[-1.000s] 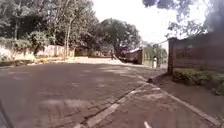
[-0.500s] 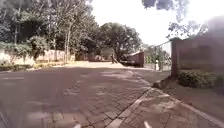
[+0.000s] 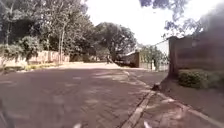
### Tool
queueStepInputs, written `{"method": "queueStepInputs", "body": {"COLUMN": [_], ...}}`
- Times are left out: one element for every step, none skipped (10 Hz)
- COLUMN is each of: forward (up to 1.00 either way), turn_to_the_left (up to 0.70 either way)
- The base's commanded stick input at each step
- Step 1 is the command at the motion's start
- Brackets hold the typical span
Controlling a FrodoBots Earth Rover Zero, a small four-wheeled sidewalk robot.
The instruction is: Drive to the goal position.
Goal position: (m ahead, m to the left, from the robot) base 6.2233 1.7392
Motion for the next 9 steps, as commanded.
{"method": "queueStepInputs", "body": {"forward": [0.7, 0.7, 0.7, 0.7, 0.7, 0.7, 0.7, 0.7, 0.7], "turn_to_the_left": [0.0, 0.0, 0.0, 0.0, 0.0, 0.0, 0.0, 0.0, 0.0]}}
